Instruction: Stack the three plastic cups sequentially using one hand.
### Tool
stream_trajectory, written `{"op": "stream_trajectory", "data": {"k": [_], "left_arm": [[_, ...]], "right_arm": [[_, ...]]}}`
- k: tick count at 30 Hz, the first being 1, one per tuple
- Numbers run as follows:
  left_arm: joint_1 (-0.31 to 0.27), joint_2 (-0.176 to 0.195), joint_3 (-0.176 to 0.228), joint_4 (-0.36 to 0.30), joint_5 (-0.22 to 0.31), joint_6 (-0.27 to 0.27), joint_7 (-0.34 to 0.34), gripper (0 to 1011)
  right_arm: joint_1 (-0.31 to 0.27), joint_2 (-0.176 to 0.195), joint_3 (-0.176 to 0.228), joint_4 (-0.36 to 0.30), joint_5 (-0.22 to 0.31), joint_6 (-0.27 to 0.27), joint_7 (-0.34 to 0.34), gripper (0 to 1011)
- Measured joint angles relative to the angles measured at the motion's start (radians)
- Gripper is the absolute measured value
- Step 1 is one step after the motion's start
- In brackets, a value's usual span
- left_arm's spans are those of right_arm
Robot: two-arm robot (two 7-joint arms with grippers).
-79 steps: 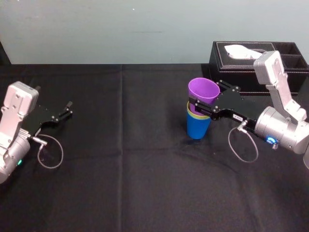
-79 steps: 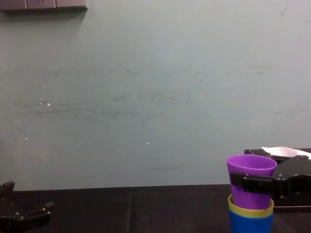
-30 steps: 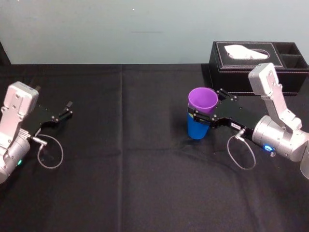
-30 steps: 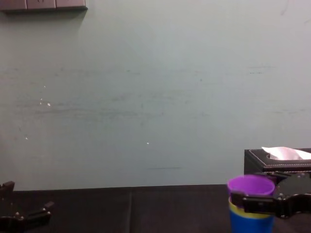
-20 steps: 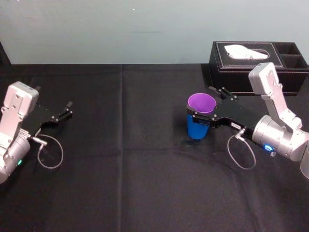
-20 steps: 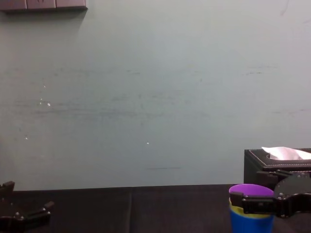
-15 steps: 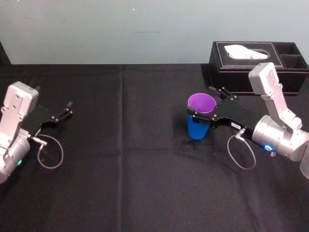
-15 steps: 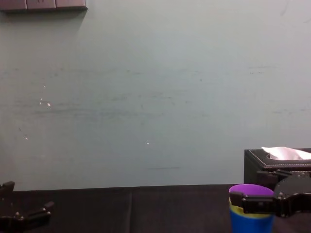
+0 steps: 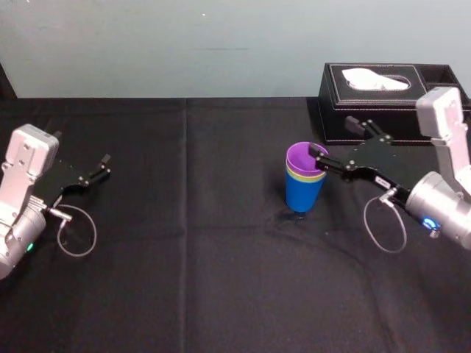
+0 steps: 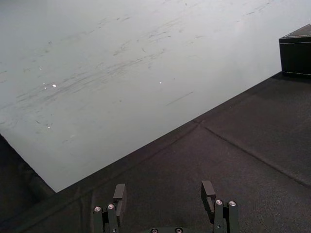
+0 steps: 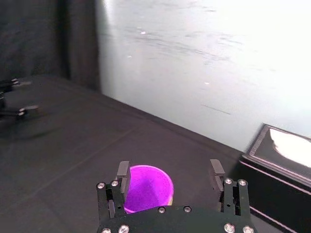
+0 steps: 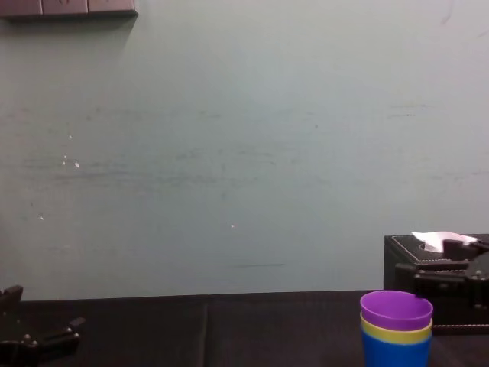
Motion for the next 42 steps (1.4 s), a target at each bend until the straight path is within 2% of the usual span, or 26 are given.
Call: {"op": "stream_trajectory", "data": {"k": [5, 10, 17, 23, 30, 42], "left_arm": [[0.000, 0.000, 0.000, 0.000, 0.000, 0.000, 0.000, 1011], [0.000, 0.000, 0.000, 0.000, 0.000, 0.000, 0.000, 1011], [0.000, 0.000, 0.000, 0.000, 0.000, 0.000, 0.000, 1011], [0.000, 0.000, 0.000, 0.000, 0.000, 0.000, 0.000, 1011], [0.000, 0.000, 0.000, 0.000, 0.000, 0.000, 0.000, 1011], [0.000, 0.000, 0.000, 0.000, 0.000, 0.000, 0.000, 1011]], "right_arm": [[-0.048, -0.017, 0.047, -0.028, 0.002, 0.012, -0.072, 1003], [-0.088, -0.039, 0.085, -0.044, -0.029, 0.012, -0.145, 1002], [-0.126, -0.065, 0.110, -0.046, -0.100, 0.028, -0.244, 1003], [-0.138, -0.088, 0.112, -0.020, -0.168, 0.041, -0.307, 1003], [-0.139, -0.110, 0.116, 0.000, -0.208, 0.046, -0.331, 1003], [-0.139, -0.109, 0.115, 0.000, -0.208, 0.046, -0.331, 1003]]}}
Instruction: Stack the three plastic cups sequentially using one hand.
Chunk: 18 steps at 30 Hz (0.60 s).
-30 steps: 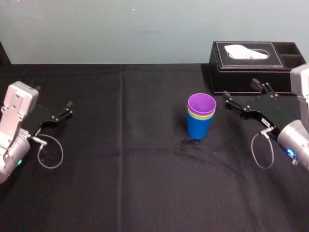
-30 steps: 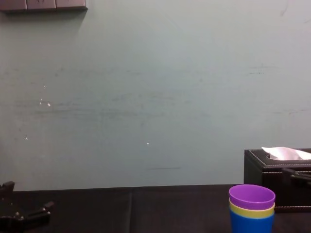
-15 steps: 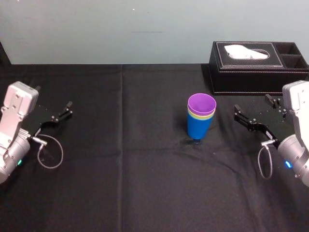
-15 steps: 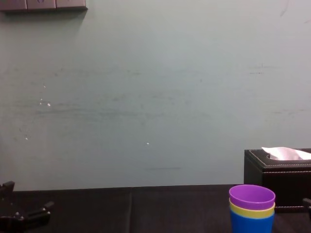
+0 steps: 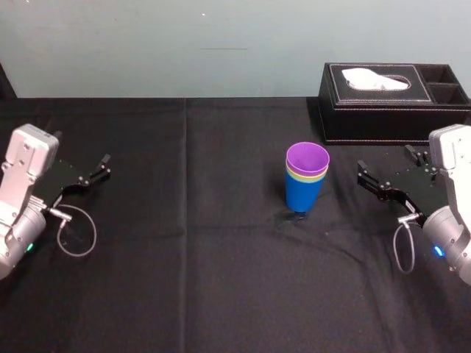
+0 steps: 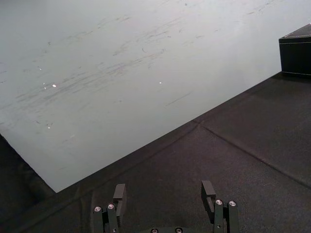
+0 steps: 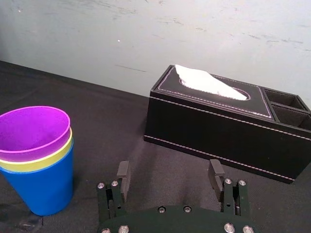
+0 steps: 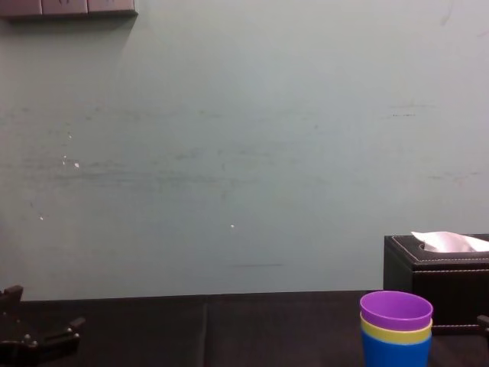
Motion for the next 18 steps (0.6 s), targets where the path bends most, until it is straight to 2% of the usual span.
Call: {"op": "stream_trajectory", "data": {"k": [18], "left_arm": [[0.000, 0.000, 0.000, 0.000, 0.000, 0.000, 0.000, 1011]], "right_arm": [[0.001, 0.002, -0.002, -0.002, 0.003, -0.001, 0.001, 1003]]}}
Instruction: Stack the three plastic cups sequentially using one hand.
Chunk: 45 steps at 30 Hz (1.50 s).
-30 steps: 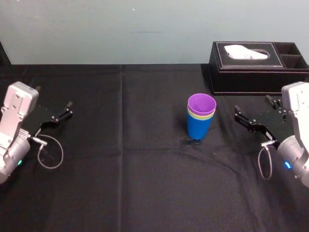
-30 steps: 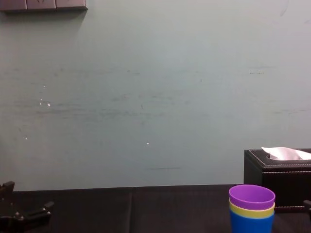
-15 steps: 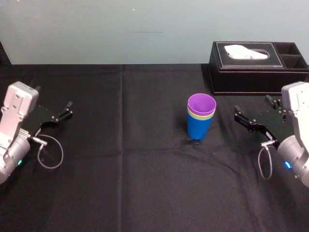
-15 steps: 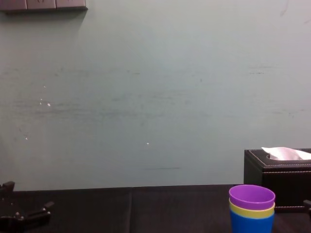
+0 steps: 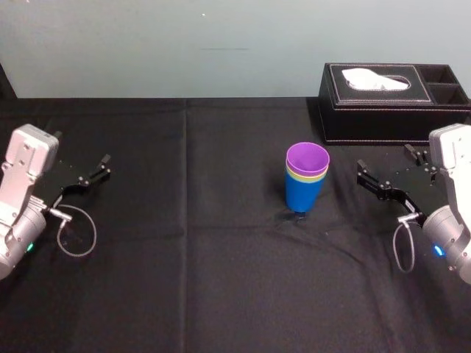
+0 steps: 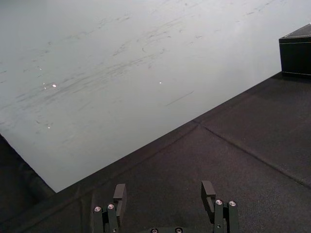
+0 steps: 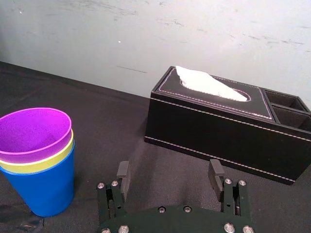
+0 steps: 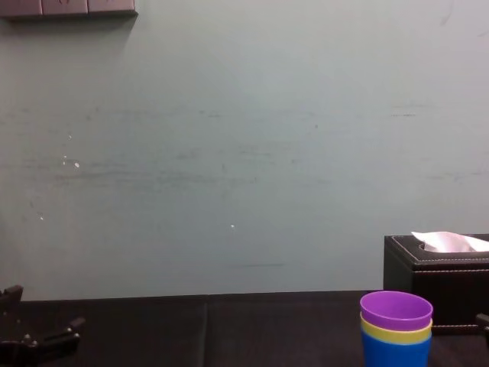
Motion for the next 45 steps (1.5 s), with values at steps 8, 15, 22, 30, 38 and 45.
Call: {"op": "stream_trajectory", "data": {"k": [8, 15, 22, 30, 38, 45], "left_arm": [[0.000, 0.000, 0.000, 0.000, 0.000, 0.000, 0.000, 1011], [0.000, 0.000, 0.000, 0.000, 0.000, 0.000, 0.000, 1011], [0.000, 0.000, 0.000, 0.000, 0.000, 0.000, 0.000, 1011], [0.000, 0.000, 0.000, 0.000, 0.000, 0.000, 0.000, 1011], [0.000, 0.000, 0.000, 0.000, 0.000, 0.000, 0.000, 1011], [0.000, 0.000, 0.000, 0.000, 0.000, 0.000, 0.000, 1011]], "right_arm": [[0.000, 0.001, 0.000, 0.000, 0.001, 0.000, 0.000, 1003], [0.000, 0.001, 0.000, 0.000, 0.001, 0.000, 0.000, 1003], [0.000, 0.001, 0.000, 0.000, 0.001, 0.000, 0.000, 1003], [0.000, 0.001, 0.000, 0.000, 0.001, 0.000, 0.001, 1003], [0.000, 0.001, 0.000, 0.000, 0.001, 0.000, 0.001, 1003], [0.000, 0.001, 0.000, 0.000, 0.001, 0.000, 0.001, 1003]]}}
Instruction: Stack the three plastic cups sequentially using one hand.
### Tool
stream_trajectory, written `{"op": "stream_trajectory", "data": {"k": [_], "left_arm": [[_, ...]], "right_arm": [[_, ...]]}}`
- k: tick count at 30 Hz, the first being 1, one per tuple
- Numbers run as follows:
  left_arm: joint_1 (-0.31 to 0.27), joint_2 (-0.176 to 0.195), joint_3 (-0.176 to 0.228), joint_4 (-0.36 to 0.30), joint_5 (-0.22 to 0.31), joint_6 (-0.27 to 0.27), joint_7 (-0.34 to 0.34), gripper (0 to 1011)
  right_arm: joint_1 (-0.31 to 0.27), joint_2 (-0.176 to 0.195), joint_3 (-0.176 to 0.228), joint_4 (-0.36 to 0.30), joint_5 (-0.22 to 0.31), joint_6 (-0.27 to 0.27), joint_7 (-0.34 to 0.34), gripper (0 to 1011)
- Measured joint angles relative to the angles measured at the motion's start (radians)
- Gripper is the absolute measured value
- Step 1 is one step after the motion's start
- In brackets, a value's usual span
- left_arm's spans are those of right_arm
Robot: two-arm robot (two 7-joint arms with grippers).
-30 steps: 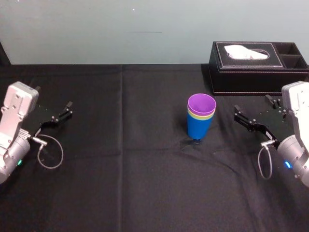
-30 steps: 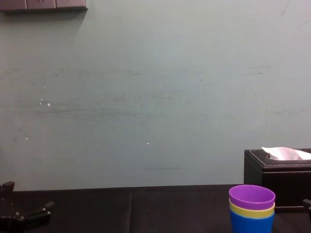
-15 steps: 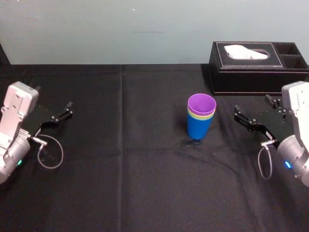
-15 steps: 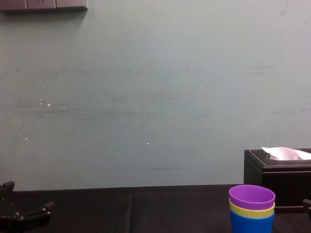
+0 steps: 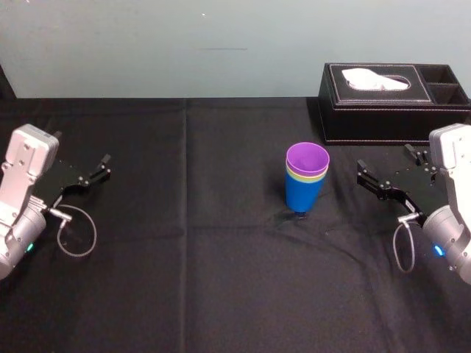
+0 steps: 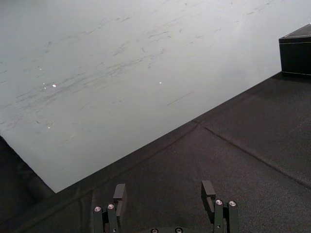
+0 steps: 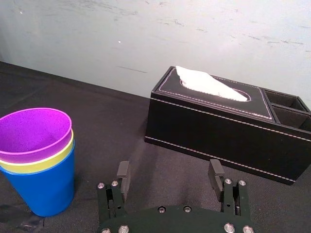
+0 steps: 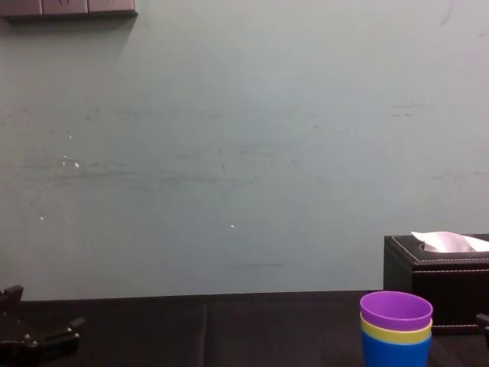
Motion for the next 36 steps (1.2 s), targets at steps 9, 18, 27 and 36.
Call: {"op": "stream_trajectory", "data": {"k": [9, 18, 27, 36], "left_arm": [[0.000, 0.000, 0.000, 0.000, 0.000, 0.000, 0.000, 1011], [0.000, 0.000, 0.000, 0.000, 0.000, 0.000, 0.000, 1011], [0.000, 0.000, 0.000, 0.000, 0.000, 0.000, 0.000, 1011], [0.000, 0.000, 0.000, 0.000, 0.000, 0.000, 0.000, 1011]], "right_arm": [[0.000, 0.000, 0.000, 0.000, 0.000, 0.000, 0.000, 1003], [0.000, 0.000, 0.000, 0.000, 0.000, 0.000, 0.000, 1003], [0.000, 0.000, 0.000, 0.000, 0.000, 0.000, 0.000, 1003], [0.000, 0.000, 0.000, 0.000, 0.000, 0.000, 0.000, 1003]]}}
